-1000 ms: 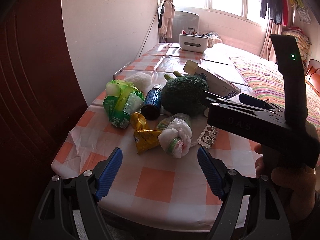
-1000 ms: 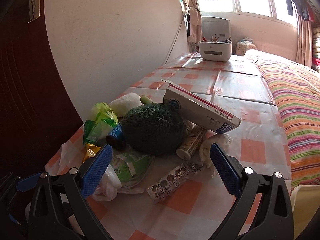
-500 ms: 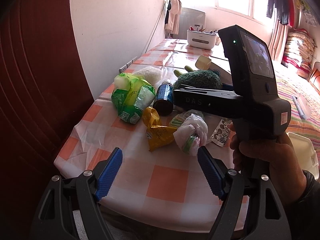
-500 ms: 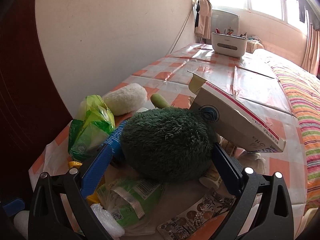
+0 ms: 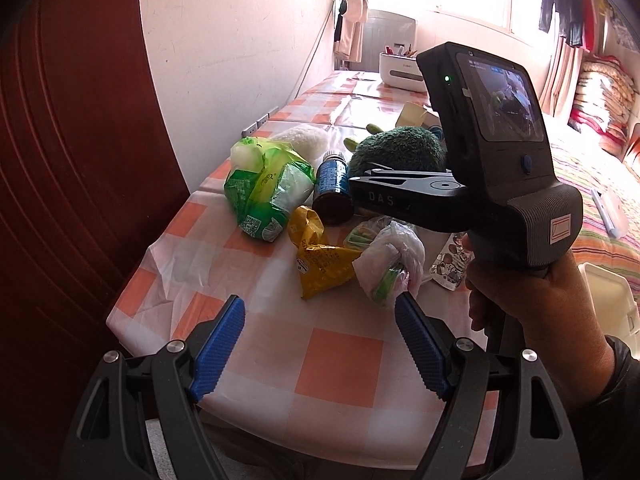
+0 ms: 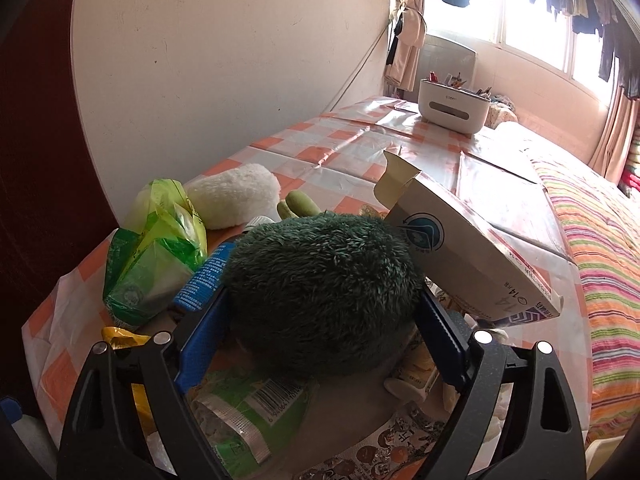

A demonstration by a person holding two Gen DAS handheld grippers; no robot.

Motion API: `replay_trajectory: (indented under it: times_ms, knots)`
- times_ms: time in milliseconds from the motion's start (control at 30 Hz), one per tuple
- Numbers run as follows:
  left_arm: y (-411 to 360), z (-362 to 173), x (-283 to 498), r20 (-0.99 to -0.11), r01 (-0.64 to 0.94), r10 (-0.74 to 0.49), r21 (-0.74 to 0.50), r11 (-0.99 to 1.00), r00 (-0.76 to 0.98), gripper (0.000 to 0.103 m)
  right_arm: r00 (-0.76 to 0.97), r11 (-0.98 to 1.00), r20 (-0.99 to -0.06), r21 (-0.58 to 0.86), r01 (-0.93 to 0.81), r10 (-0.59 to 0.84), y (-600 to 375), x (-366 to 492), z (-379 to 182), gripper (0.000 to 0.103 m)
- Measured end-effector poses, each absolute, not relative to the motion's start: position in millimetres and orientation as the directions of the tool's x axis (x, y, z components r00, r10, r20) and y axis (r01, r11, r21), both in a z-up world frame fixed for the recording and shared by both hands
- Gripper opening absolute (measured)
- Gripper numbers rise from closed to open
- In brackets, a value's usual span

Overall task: Collect trash
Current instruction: 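Grasp the green furry plush with the right gripper and lift it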

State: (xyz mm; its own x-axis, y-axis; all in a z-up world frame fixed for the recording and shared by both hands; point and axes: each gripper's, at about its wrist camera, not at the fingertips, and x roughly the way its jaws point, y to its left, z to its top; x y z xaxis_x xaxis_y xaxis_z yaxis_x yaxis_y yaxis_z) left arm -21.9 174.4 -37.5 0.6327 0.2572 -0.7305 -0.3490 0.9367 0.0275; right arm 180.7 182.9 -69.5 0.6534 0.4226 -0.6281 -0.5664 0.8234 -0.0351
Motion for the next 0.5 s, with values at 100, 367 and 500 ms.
replay_trajectory:
  times_ms: [100, 367, 500]
  knots:
    - [173.9, -37.8, -21.5, -0.731, -0.35, 0.259, 0.03, 0.936, 0.631, 0.075, 0.653, 0.819, -0.621, -0.029, -0.573, 0.434, 180.6, 177.9, -68.3, 0.077]
    - [168.6, -35.1, -21.6, -0.727, -0.343, 0.261, 0.038, 0.938, 0.634, 0.075, 0.665, 0.806, -0.563, 0.003, -0.592, 0.49, 167.0, 162.1, -49.7, 0.073]
    - [161.9, -32.5, -21.0, -0.722, -0.329, 0.256, 0.042, 0.943, 0.643, 0.075, 0.677, 0.805, -0.529, 0.021, -0.593, 0.512, 152.2, 152.0, -35.7, 0.073]
